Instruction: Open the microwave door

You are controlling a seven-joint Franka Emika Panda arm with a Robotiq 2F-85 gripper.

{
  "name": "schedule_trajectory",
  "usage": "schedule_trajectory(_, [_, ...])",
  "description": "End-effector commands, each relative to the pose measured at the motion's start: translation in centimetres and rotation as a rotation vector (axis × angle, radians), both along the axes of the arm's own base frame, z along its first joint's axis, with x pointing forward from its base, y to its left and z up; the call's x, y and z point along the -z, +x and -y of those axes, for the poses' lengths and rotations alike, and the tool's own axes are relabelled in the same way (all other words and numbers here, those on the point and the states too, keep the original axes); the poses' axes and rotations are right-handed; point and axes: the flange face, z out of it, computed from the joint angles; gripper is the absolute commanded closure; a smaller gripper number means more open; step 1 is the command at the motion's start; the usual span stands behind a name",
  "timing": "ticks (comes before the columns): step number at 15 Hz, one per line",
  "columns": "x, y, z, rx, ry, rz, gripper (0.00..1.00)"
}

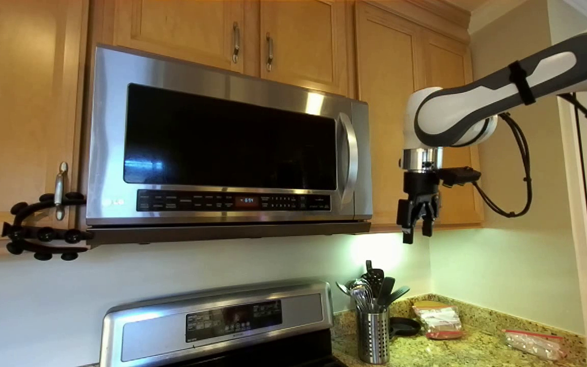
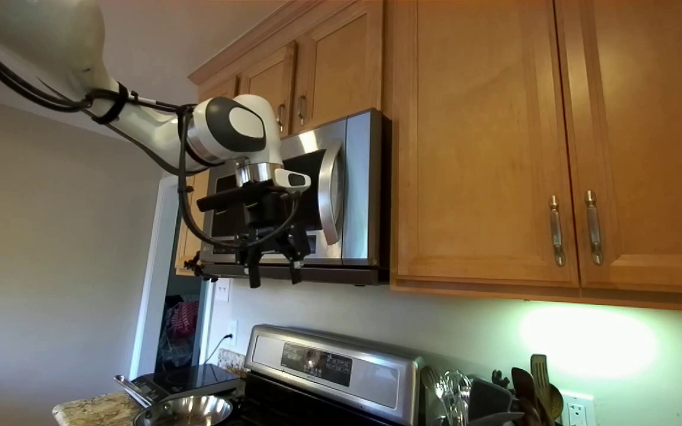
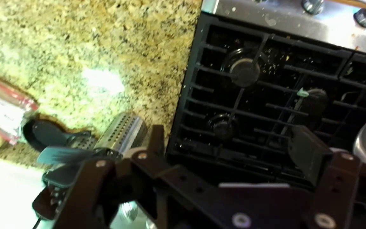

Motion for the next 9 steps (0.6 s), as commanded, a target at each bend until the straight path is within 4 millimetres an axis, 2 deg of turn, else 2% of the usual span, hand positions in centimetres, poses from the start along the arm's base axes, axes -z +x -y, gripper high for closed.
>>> schedule_trajectory(1, [-3.8,1.1,-1.8,-0.042,-0.114,0.162,0.00])
schedule_trajectory(4, [-5.8,2.2,-2.3,-0.072,-0.175,0.319,0.00])
schedule_trajectory(9, [-8.2,3.4,-1.8,0.057,-0.129,0.583,0.00])
